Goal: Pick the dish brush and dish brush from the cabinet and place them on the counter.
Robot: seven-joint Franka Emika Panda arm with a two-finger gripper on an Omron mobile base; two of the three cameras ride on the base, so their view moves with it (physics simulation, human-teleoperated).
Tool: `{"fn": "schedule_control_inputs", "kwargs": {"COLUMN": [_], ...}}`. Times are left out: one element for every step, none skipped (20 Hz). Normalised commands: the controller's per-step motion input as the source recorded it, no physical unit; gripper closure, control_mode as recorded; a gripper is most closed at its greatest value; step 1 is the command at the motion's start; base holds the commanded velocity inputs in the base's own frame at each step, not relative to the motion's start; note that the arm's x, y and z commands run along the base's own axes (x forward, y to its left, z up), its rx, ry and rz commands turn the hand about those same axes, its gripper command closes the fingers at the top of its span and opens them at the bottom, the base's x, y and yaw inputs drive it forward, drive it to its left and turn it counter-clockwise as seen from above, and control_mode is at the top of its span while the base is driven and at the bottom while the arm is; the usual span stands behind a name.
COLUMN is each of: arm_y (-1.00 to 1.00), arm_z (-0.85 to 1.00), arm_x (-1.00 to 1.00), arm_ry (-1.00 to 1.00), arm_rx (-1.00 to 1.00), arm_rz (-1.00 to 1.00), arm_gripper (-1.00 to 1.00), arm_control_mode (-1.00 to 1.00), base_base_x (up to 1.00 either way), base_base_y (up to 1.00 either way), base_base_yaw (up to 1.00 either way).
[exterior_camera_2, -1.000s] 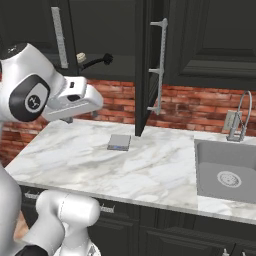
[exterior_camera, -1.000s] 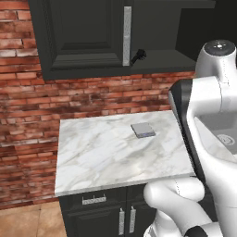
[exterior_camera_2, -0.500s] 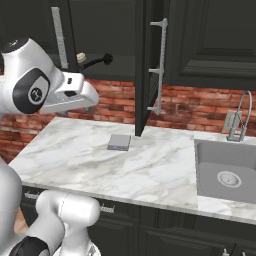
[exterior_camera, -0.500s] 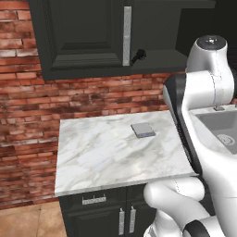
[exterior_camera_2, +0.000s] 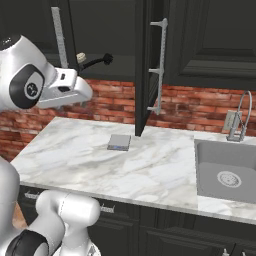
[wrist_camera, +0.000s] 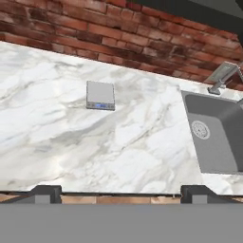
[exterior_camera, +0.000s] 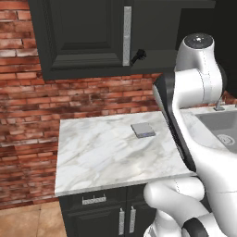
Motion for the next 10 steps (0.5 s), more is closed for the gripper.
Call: {"fn": "schedule_control_inputs", "kwargs": {"arm_y": [0.14,0.14,0.12,0.12,0.11,0.11,0.14,0.18,0.19,0.19], "arm_z": [0.06,0.04,0.04,0.06,0.07,0.07,0.09,0.10,0.12,0.12], "arm_x": [0.18,0.20,0.22,0.18,0.15,0.13,0.15,0.17,0.18,0.19], "arm_ry": [-0.09,-0.09,-0.09,-0.12,-0.13,-0.12,-0.09,-0.07,-0.05,-0.03], "arm_rx": [0.02,0.02,0.03,0.02,0.02,0.02,0.01,0.01,0.03,0.04], "arm_rz": [-0.03,-0.05,-0.05,-0.04,-0.03,-0.03,-0.03,-0.03,-0.02,-0.01], "arm_gripper": [-1.00,-1.00,-1.00,-1.00,-1.00,-1.00,-1.00,-1.00,-1.00,-1.00], "arm_control_mode": [-1.00,-1.00,-1.00,-1.00,-1.00,-1.00,-1.00,-1.00,-1.00,-1.00], "base_base_x": [0.00,0.00,0.00,0.00,0.00,0.00,0.00,0.00,0.00,0.00], "base_base_y": [0.00,0.00,0.00,0.00,0.00,0.00,0.00,0.00,0.00,0.00], "base_base_yaw": [0.00,0.00,0.00,0.00,0.00,0.00,0.00,0.00,0.00,0.00]}}
